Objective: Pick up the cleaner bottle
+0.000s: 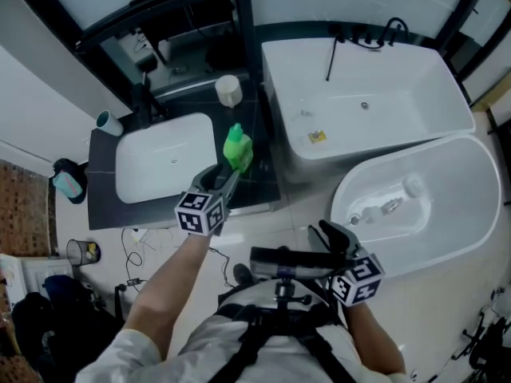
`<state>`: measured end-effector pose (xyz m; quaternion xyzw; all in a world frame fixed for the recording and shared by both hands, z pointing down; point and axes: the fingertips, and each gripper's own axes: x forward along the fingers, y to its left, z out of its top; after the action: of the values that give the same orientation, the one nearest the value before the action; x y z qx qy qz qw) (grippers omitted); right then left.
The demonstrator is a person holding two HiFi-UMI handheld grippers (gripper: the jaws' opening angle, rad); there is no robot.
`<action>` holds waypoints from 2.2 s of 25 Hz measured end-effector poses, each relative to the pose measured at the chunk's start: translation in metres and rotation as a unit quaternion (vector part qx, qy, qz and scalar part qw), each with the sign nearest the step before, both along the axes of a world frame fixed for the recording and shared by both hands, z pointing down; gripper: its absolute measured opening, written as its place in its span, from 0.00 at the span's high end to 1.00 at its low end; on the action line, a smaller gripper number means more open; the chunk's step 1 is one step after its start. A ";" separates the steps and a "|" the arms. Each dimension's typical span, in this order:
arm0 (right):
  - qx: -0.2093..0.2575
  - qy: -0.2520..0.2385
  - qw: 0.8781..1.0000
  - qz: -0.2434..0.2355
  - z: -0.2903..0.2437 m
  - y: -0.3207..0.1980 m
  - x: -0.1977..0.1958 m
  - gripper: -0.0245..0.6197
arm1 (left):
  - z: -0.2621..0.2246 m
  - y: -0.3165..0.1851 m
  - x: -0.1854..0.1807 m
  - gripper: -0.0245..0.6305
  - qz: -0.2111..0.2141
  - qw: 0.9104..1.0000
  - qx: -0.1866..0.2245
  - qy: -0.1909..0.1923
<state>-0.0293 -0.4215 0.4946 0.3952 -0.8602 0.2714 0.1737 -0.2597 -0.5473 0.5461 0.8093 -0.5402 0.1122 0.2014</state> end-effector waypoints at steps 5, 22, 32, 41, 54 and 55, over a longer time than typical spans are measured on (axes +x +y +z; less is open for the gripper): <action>-0.004 0.001 1.000 -0.002 0.001 -0.004 0.001 0.77 | 0.001 -0.007 0.002 0.67 0.000 1.000 0.004 -0.003; -0.018 0.004 1.000 0.005 0.011 -0.009 0.010 0.77 | -0.004 -0.033 0.012 0.64 0.003 0.999 0.029 -0.028; -0.030 0.010 0.999 0.007 0.018 -0.009 0.016 0.77 | 0.004 -0.052 0.014 0.64 0.001 0.997 0.034 -0.071; -0.041 0.010 0.999 0.004 0.023 -0.012 0.019 0.77 | 0.002 -0.069 0.018 0.64 -0.004 0.997 0.042 -0.064; -0.040 0.013 0.999 0.007 0.023 -0.020 0.018 0.77 | 0.002 -0.085 0.025 0.64 0.003 0.997 0.048 -0.067; -0.040 0.013 0.999 0.007 0.022 -0.020 0.018 0.77 | 0.002 -0.085 0.025 0.64 0.003 0.997 0.048 -0.068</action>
<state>-0.0111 -0.4413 0.5170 0.3971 -0.8437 0.3018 0.1985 -0.2349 -0.6324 0.5480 0.8100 -0.5551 0.1421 0.1249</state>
